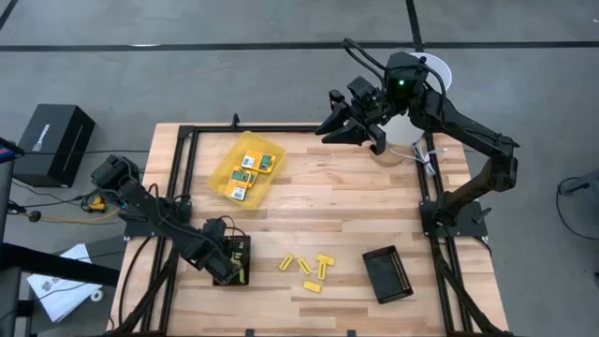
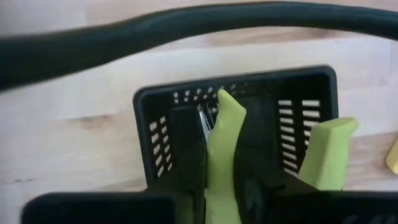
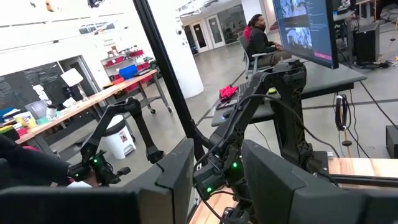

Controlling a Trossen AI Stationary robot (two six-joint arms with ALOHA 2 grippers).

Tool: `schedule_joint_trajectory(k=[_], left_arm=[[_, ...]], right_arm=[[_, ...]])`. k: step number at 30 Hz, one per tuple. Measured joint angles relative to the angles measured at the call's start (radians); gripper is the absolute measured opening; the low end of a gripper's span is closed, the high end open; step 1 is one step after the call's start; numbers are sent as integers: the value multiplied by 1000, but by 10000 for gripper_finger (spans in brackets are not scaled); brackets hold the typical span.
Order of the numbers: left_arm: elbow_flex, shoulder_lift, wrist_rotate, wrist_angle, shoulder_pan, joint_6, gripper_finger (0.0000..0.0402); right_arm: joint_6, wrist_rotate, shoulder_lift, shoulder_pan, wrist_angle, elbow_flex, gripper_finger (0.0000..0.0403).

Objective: Pick & Place School Supplies
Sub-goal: Put the green hole puncher into the left black bin, then put the yellow eraser into the right black bin

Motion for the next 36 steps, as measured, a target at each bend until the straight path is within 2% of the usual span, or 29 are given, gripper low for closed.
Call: schedule_joint_trajectory(k=[7, 11, 16, 20, 24, 28, 31, 33, 36], left_arm=[[0, 0, 0, 16, -30, 0, 139], [0, 0, -8, 23, -31, 5, 158], [0, 0, -49, 39, -30, 9, 162], [0, 0, -144, 99, -16, 36, 158], [0, -11, -359, 185, -6, 117, 153], [0, -77, -586, 260, 5, 271, 147], [0, -179, -720, 341, 17, 483, 141], [0, -257, -764, 408, 27, 667, 138], [1, -376, -762, 542, 56, 978, 134]], right_arm=[[-1, 0, 0, 0, 0, 0, 129], [-1, 0, 0, 0, 0, 0, 129], [1, 0, 0, 0, 9, 0, 129], [31, -1, 0, 1, 82, 0, 129], [52, 0, 0, 16, 178, 0, 129], [68, 2, 0, 40, 269, 0, 129], [71, 40, 0, 63, 323, 0, 129], [71, 87, 0, 84, 337, 0, 129], [71, 157, 0, 120, 333, 0, 129]])
